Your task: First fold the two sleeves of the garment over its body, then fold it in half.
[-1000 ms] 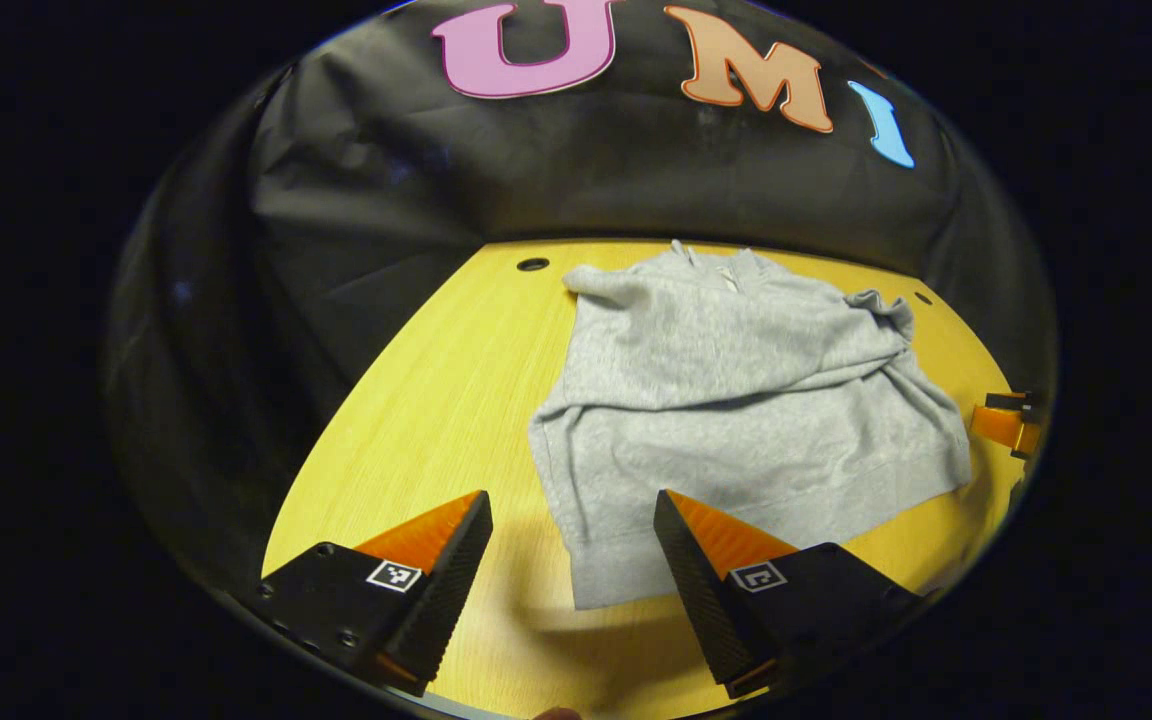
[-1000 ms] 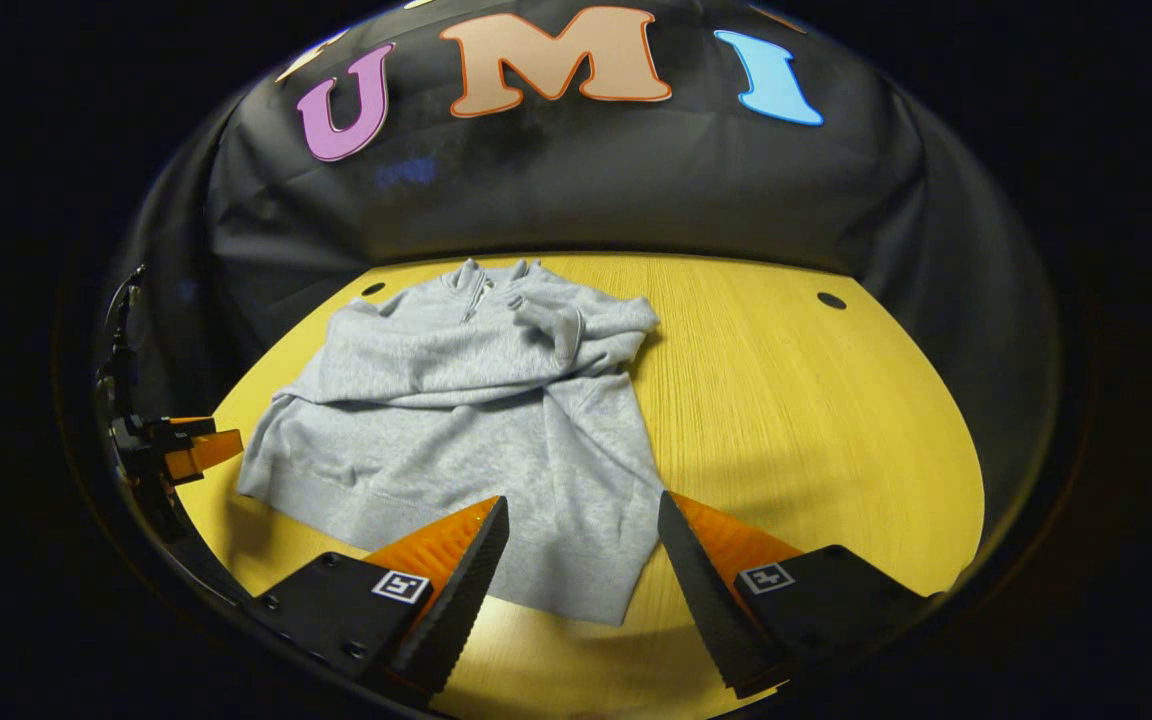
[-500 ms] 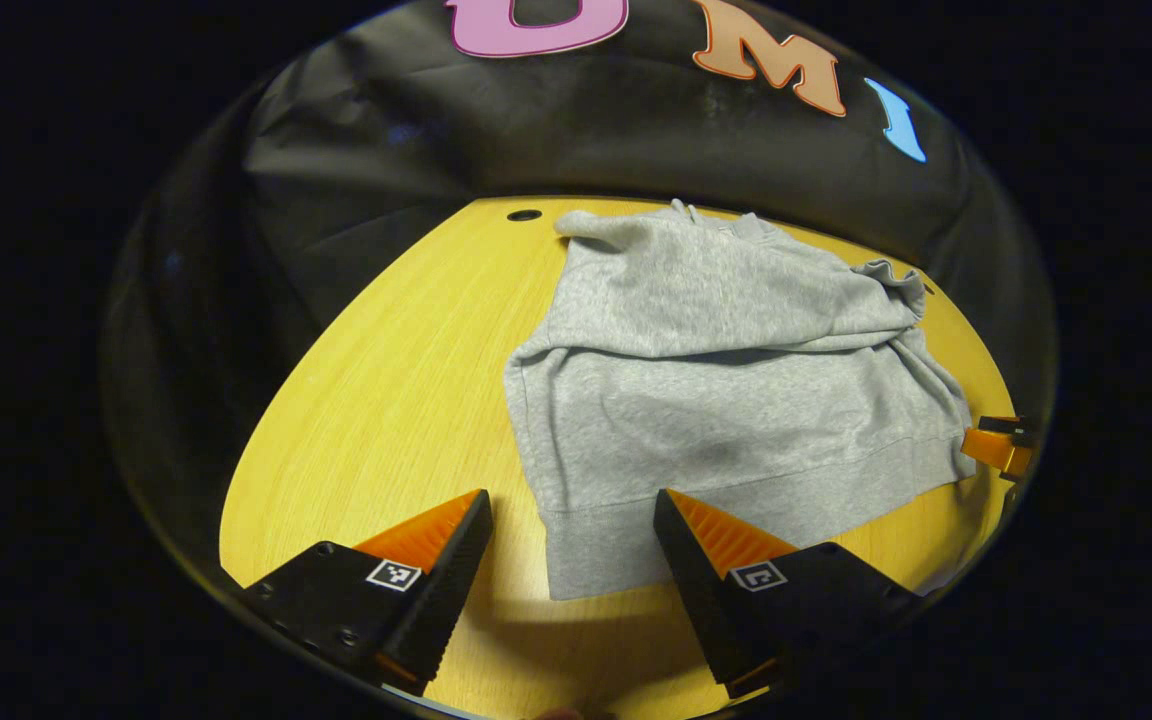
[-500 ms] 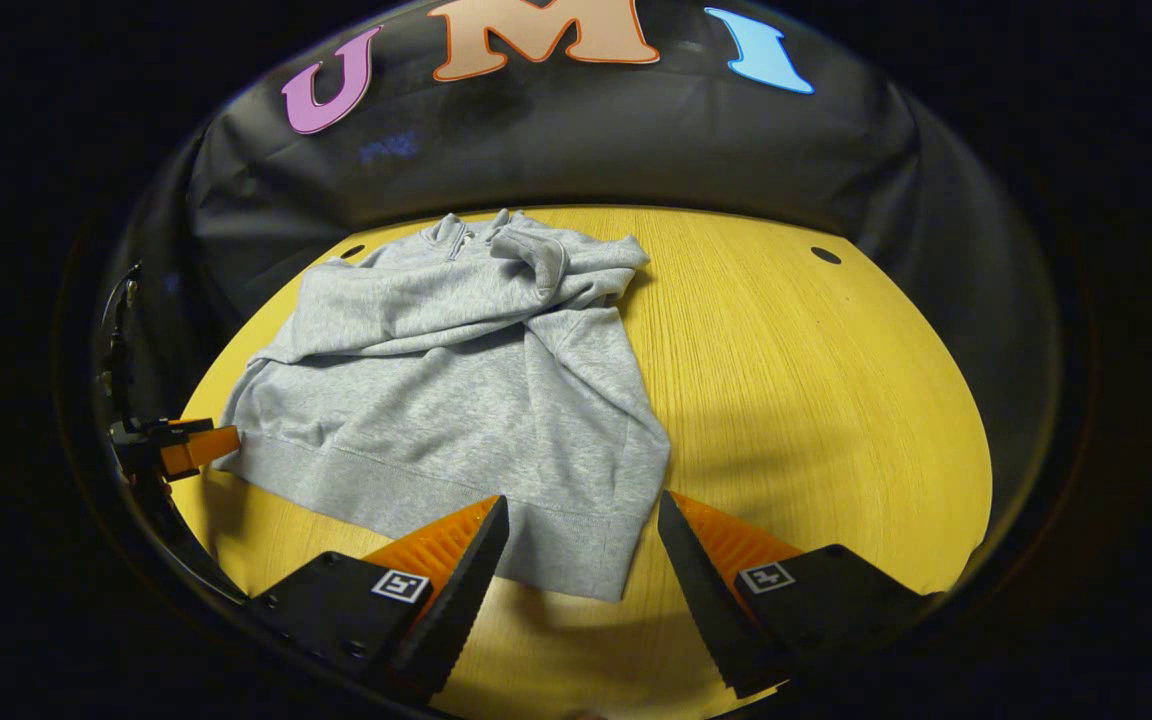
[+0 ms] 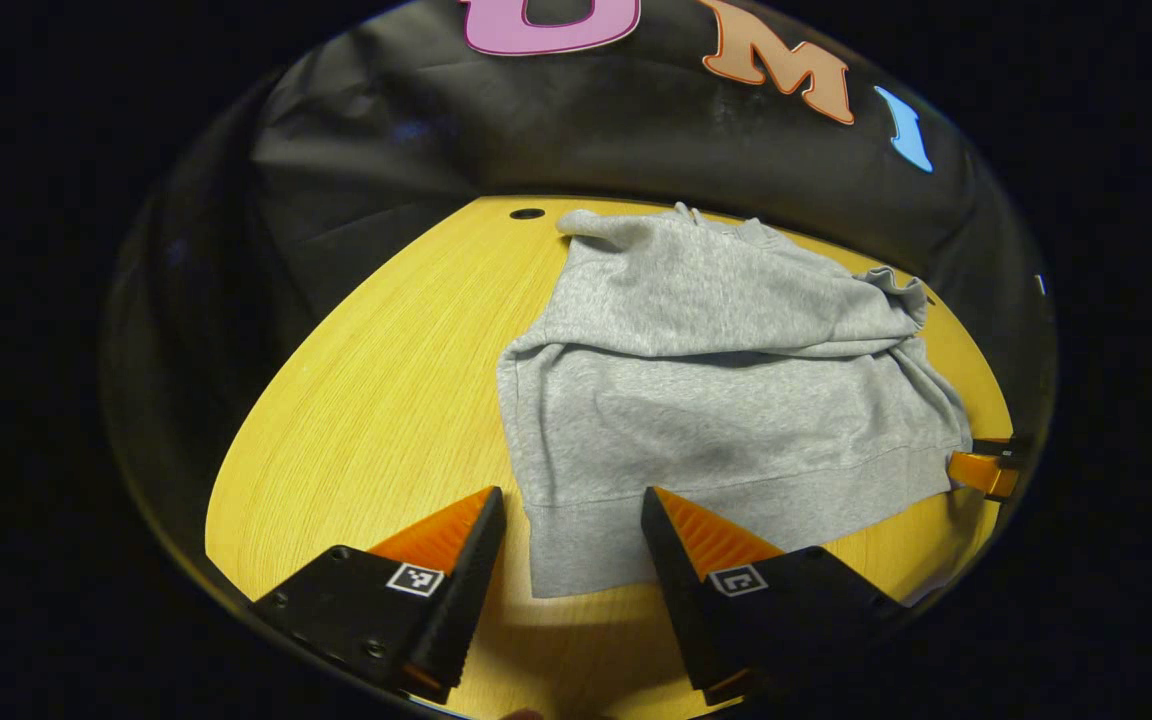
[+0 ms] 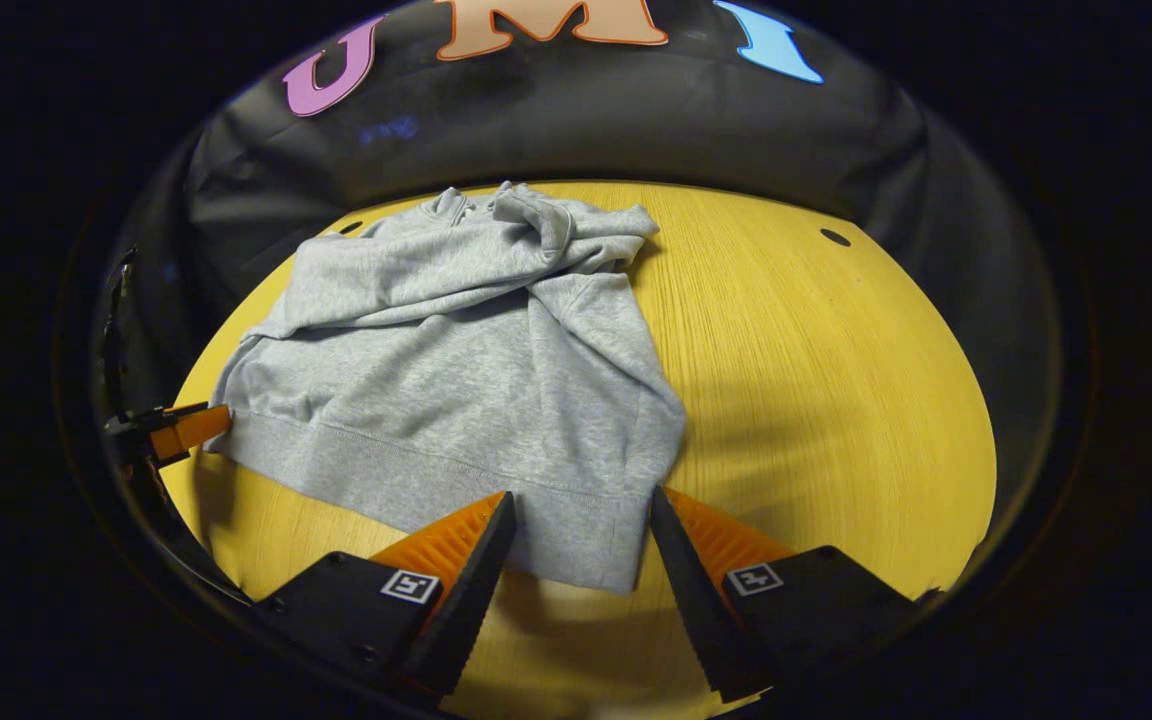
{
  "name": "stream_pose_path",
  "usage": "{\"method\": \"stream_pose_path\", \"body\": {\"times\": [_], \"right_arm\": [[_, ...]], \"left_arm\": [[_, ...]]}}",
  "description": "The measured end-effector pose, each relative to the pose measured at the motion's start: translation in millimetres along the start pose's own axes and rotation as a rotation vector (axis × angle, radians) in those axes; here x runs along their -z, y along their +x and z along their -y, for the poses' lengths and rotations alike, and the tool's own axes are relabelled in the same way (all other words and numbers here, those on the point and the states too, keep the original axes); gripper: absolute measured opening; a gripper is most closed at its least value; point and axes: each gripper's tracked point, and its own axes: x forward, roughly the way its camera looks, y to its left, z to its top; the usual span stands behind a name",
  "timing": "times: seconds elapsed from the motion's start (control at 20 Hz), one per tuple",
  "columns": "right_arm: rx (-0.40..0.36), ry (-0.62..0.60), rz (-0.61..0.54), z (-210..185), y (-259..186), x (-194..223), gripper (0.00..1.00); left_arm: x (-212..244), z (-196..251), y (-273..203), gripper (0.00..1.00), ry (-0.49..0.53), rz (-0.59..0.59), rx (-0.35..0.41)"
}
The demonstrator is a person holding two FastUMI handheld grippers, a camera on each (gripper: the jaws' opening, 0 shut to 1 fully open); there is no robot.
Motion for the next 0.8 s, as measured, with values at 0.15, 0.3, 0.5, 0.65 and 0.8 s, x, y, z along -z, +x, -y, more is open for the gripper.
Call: {"method": "stream_pose_path", "body": {"times": [0.15,0.3,0.5,0.65,0.8], "right_arm": [[-0.037,-0.007,0.009,-13.3,1.4,-0.6,0.55],[-0.038,0.007,0.003,-17.3,4.4,-2.3,0.15],[-0.037,0.045,-0.075,-18.3,5.5,-7.5,0.04],[-0.051,0.048,-0.086,-18.4,2.5,-6.8,0.03],[-0.073,0.077,-0.1,-15.3,-4.6,-3.2,0.03]], "left_arm": [[-0.8,7.5,1.7,0.54,0.005,0.001,0.004],[-2.7,16.3,0.6,0.37,0.005,0.012,0.031],[-7.1,19.0,3.1,0.0,0.029,0.005,0.022],[-2.9,19.6,0.2,0.0,0.037,-0.032,0.039],[1.0,19.4,-6.2,0.0,-0.006,-0.06,0.061]]}}
